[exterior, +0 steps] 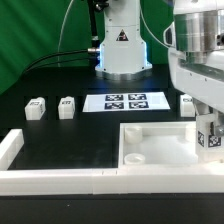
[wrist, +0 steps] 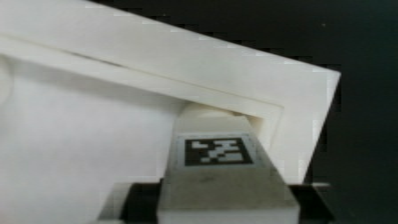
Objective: Assemble one leg
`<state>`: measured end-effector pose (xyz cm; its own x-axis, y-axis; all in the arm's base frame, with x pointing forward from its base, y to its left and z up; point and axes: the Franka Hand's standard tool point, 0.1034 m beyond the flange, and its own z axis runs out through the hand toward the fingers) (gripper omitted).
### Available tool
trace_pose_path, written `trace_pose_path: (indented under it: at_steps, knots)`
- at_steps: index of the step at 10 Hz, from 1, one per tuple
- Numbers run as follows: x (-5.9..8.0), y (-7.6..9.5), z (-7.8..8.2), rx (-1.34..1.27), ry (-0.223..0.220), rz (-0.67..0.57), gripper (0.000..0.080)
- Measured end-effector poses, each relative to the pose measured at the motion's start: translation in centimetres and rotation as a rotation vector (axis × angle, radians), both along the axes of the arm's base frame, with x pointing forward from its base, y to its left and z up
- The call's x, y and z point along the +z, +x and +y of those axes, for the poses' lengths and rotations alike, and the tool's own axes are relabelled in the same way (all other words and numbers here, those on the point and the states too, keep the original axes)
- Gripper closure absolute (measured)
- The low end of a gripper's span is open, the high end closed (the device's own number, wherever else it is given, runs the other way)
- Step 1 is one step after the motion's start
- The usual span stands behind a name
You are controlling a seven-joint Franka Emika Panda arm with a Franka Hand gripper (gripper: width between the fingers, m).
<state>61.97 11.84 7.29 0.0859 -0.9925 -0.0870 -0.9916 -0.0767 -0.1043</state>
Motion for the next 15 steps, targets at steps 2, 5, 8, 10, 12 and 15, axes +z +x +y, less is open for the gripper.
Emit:
trace_pose_path:
  at_steps: [2,5,8,10,12,15]
  knots:
    - [-0.06,-0.02,0.10,-0.158,0.023,0.015,0.0508]
    - [-0.10,-0.04,0.12,-0.138,0.022,0.014,0.0411]
    - [-0.13,-0.05,0.13,-0.027,0.011,0.003,0.0167]
    - [-0.16,-0.02,-0.02,0.184,-0.010,-0.015,0.0154]
    - [-0.20,-0.02,-0.11,0.408,-0.034,-0.036,0.0151]
    - [-0.21,-0.03,-0.14,0.707,-0.066,-0.064,0.0151]
